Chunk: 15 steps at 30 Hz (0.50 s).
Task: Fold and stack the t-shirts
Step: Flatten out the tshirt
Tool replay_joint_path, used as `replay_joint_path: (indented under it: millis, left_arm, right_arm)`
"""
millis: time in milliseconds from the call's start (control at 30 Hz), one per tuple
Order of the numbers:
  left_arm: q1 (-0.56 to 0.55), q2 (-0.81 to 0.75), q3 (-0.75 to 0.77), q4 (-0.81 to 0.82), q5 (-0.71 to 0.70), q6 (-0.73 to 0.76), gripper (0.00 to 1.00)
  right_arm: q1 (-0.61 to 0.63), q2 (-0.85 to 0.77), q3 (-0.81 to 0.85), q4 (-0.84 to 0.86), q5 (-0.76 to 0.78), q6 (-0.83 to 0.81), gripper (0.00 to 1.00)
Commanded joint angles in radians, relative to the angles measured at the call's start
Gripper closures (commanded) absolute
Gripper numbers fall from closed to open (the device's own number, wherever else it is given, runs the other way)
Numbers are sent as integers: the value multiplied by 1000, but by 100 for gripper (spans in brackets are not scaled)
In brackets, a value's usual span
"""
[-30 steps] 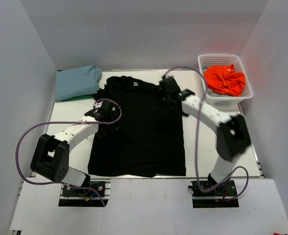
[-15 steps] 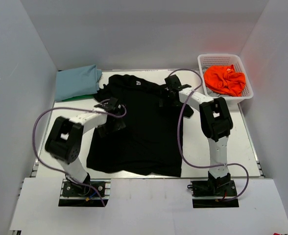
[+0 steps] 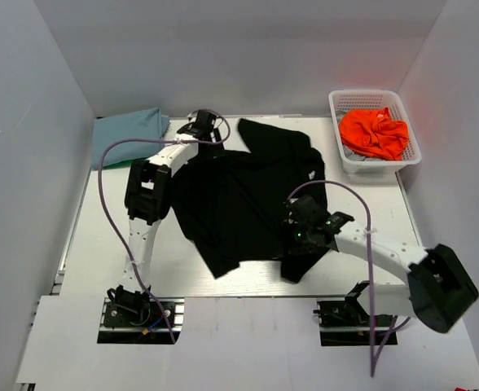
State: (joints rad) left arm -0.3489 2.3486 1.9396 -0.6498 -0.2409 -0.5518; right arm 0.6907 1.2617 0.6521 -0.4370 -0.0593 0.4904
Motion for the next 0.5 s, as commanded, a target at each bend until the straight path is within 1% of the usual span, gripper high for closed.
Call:
replay_joint_path:
  millis: [0, 33, 67, 100, 167, 200, 233, 267, 300, 333, 367, 400, 433, 467]
  left_arm:
    - [-18, 34, 93, 143, 216, 199, 0]
    - [-18, 34, 137, 153, 257, 225, 0]
    - [-18, 22, 153, 153, 274, 225, 0]
    - [-18, -17, 153, 153, 288, 243, 0]
    - [-18, -81, 119, 153, 279, 254, 0]
    - [-18, -121, 54, 153, 270, 265, 0]
    - [-27, -214, 9, 153, 259, 265, 0]
    - [-27, -268, -46, 153, 259, 256, 0]
    - [-27, -328, -183, 153, 273, 256, 0]
    - [-27, -389, -261, 173, 273, 239, 0]
    - [-38, -519, -337, 182, 273, 205, 0]
    - [-38, -587, -485, 182, 273, 176, 0]
    - [-38, -654, -563, 191, 282, 149, 0]
    - [-38, -720, -640, 191, 282, 88, 0]
  right_arm:
    - [66, -90, 4, -2, -134, 5, 10]
    - [66, -106, 21, 9, -123, -40, 10]
    - [61, -114, 44, 21, -87, -53, 10]
    - [61, -111, 82, 12, -3, -61, 10]
    - [59, -94, 133, 3, 88, -78, 10]
    - [58, -87, 161, -8, 227, -75, 10]
    - [55, -84, 170, -5, 277, -47, 10]
    - [53, -71, 173, -6, 358, -23, 10]
    - [43, -59, 182, -6, 443, 12, 10]
    - [38, -50, 185, -9, 475, 39, 10]
    - [32, -23, 193, -11, 502, 75, 10]
    - [17, 7, 211, -31, 497, 85, 10]
    - [10, 24, 222, -40, 452, 91, 10]
    - [3, 54, 242, -40, 435, 96, 10]
